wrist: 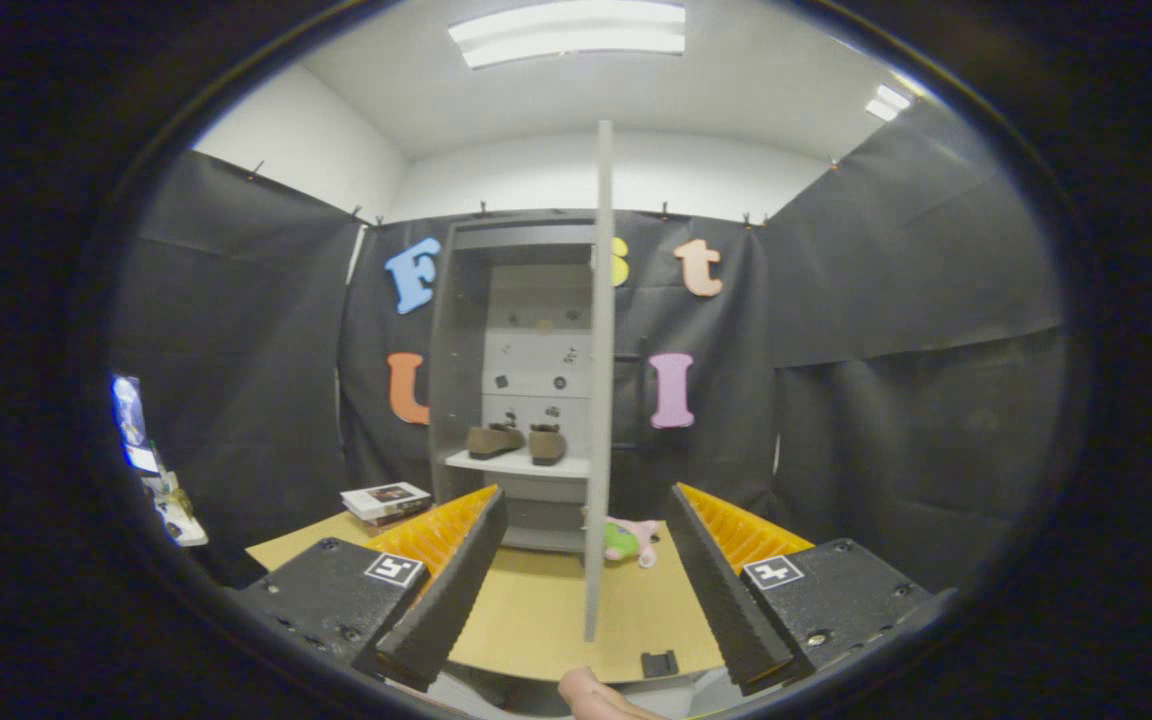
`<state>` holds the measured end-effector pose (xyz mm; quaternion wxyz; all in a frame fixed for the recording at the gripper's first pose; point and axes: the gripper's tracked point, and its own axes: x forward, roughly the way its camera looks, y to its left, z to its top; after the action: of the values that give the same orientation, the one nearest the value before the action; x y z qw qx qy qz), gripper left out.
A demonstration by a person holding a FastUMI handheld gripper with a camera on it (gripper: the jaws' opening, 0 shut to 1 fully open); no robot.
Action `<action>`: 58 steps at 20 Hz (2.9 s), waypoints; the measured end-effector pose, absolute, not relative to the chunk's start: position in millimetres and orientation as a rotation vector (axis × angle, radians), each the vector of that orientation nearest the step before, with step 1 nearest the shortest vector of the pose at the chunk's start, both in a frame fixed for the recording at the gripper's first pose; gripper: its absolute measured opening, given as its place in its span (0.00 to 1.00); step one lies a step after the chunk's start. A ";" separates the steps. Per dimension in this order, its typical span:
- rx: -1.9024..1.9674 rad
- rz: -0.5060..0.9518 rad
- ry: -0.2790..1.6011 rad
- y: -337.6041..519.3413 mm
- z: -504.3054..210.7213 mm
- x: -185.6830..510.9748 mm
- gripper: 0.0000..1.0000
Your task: Open the shoe cabinet door, grab the shoes and put them into the shoe cabinet, then close the shoe cabinet door.
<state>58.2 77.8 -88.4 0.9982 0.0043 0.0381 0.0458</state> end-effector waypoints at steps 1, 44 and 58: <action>0.008 0.074 0.086 62.4 -91.1 67.7 1.00; -0.062 0.543 0.304 183.5 -181.6 238.5 0.91; -0.058 0.440 0.241 241.8 -188.2 258.0 0.91</action>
<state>258.0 241.8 -188.2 0.9683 -0.0285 0.1192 0.2176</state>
